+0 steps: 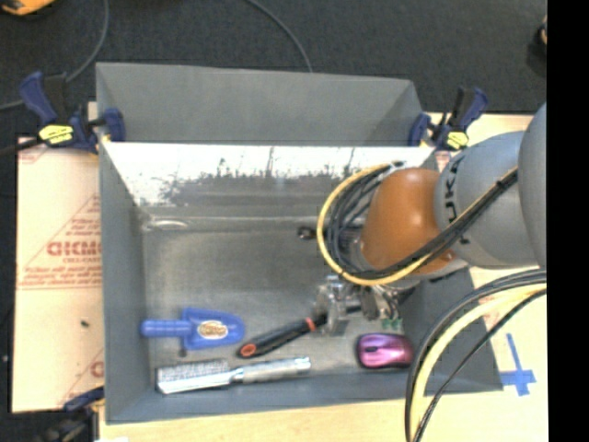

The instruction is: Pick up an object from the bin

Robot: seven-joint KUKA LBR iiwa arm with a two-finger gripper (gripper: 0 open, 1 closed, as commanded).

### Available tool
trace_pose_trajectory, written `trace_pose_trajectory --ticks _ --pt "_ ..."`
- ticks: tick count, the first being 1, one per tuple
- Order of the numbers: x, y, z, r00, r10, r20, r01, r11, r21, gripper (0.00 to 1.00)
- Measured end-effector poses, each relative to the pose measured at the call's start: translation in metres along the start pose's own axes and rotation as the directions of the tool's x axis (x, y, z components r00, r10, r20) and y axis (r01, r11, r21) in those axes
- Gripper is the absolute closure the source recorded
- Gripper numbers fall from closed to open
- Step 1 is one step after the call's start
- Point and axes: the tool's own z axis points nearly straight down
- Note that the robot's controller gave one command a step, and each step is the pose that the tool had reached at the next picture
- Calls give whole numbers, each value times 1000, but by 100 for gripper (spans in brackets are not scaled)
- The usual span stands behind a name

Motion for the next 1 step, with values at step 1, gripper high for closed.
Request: trace_pose_trajectory --ticks 1 --pt "0 0 0 1000 -1 0 1 1000 0 100"
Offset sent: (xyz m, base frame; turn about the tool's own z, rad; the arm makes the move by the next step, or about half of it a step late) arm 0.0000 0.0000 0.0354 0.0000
